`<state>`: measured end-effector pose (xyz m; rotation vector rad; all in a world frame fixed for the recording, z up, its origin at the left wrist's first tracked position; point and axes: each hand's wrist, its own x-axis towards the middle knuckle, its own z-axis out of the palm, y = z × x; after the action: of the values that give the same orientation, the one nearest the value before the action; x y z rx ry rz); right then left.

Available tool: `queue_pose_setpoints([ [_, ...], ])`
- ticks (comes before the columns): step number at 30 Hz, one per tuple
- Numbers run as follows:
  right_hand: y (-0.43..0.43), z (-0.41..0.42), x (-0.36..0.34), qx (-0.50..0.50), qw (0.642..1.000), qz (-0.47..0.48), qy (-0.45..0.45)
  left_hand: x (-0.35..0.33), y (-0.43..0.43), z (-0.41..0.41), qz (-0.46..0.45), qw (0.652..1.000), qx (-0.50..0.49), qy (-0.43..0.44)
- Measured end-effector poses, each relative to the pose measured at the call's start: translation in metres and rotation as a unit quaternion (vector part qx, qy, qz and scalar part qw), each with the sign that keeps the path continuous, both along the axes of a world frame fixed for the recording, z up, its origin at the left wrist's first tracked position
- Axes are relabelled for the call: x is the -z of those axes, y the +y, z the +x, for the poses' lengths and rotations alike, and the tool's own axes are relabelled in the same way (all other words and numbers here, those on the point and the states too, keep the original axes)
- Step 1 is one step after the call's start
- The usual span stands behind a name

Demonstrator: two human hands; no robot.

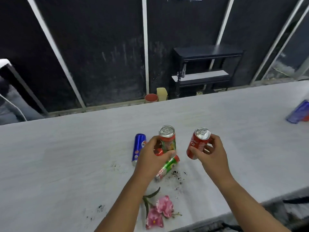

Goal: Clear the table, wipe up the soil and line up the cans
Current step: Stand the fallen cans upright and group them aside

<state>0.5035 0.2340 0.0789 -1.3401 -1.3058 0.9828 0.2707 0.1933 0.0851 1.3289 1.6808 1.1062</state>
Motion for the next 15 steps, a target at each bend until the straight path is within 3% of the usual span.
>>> queue_pose_setpoints([
  [7, 0.043, 0.094, 0.011, 0.100, 0.994, -0.030, -0.042, 0.017, 0.066, 0.113, -0.018, 0.996, 0.085, 0.034],
  [15, 0.075, 0.140, 0.031, 0.109, 0.990, -0.059, -0.063, 0.049, 0.108, 0.177, -0.055, 0.992, 0.097, 0.056],
])
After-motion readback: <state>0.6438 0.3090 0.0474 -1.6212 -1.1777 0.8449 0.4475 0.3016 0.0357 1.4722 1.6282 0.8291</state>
